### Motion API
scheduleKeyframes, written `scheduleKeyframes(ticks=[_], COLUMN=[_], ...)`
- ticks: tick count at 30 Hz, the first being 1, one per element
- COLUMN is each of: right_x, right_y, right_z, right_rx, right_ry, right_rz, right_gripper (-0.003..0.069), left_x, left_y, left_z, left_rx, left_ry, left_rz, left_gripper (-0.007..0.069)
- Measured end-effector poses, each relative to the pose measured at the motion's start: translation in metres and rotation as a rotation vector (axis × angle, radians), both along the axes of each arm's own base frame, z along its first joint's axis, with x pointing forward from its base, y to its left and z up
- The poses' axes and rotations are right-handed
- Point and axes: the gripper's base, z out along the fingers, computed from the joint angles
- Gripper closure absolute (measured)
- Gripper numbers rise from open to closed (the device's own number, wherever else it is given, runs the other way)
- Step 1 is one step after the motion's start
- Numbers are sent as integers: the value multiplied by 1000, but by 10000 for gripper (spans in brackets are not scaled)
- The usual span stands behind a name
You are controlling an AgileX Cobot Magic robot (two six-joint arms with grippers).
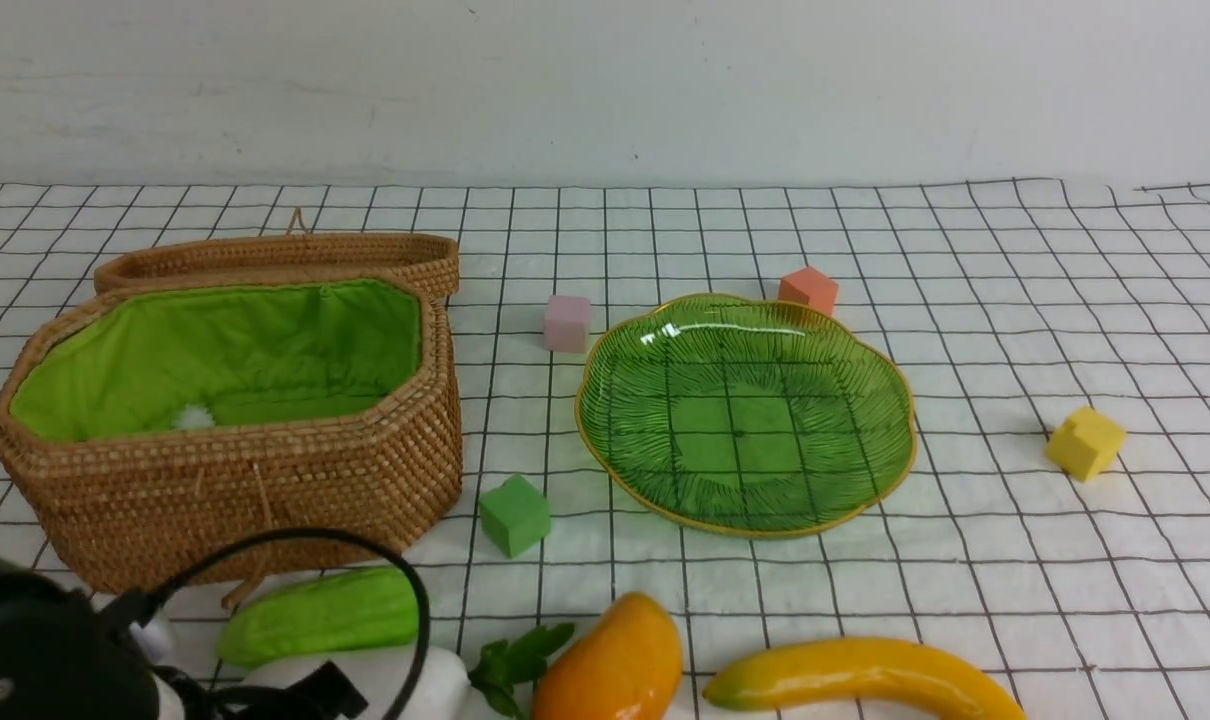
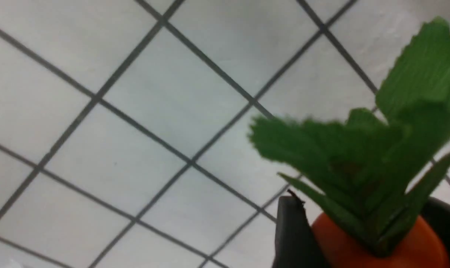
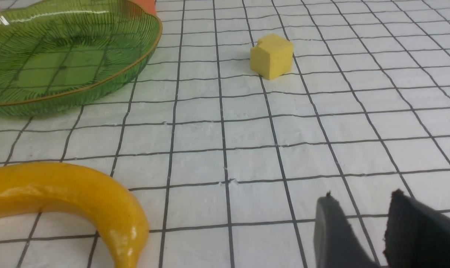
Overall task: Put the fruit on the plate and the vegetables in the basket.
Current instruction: Use the left arm to grab a carrot and put it into the left basket
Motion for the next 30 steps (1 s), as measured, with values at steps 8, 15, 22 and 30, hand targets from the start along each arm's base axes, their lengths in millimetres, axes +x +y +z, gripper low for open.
scheduleKeyframes(ticks=[8, 15, 22, 30], right_x=[0, 0, 0, 0], right_y=[0, 0, 0, 0], right_z=[0, 0, 0, 0], right_rx=[0, 0, 0, 0], right_ry=[0, 0, 0, 0], right_rz=[0, 0, 0, 0], right_gripper=[420, 420, 420, 420], left_x=[37, 111, 199, 229], left_y=[63, 127, 143, 149], left_z=[91, 130, 97, 73], left_rx=[-67, -91, -215, -209], left_ry=[-320, -415, -333, -275], left_rz=[279, 397, 401, 372], left_gripper=[239, 239, 226, 127])
